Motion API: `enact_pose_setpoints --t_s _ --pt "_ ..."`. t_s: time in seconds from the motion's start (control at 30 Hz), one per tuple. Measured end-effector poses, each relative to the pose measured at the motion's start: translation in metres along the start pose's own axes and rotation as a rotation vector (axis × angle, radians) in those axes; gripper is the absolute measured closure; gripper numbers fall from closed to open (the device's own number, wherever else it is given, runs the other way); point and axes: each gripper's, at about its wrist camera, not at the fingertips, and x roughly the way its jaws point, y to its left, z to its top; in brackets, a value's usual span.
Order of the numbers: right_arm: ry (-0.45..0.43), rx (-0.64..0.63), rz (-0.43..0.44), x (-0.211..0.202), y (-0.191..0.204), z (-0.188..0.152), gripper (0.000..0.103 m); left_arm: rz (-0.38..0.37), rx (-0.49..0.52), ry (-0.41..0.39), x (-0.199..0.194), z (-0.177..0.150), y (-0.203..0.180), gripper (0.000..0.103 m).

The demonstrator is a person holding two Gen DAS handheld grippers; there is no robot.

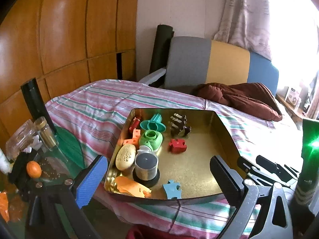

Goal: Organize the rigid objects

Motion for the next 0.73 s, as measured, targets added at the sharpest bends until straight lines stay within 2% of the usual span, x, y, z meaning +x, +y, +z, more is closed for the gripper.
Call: enact_pose_setpoints --t_s 0.17,0.4,0.73 --pt "-0.008 -0.015 0.009 -0.003 0.003 -0.001 0.053 0.077 0.011 -0.017 -0.003 -0.001 -0.004 0.0" --pt "-0.007 -0.026 0.02 -0.005 0.008 -0.001 0.053 0.086 -0.012 -0.019 -0.004 -0.001 0.004 0.0" --pt "-0.007 -0.059 0.033 -0.005 0.017 0.0 0.053 0.102 0.007 -0.041 -0.003 -0.004 0.006 0.0"
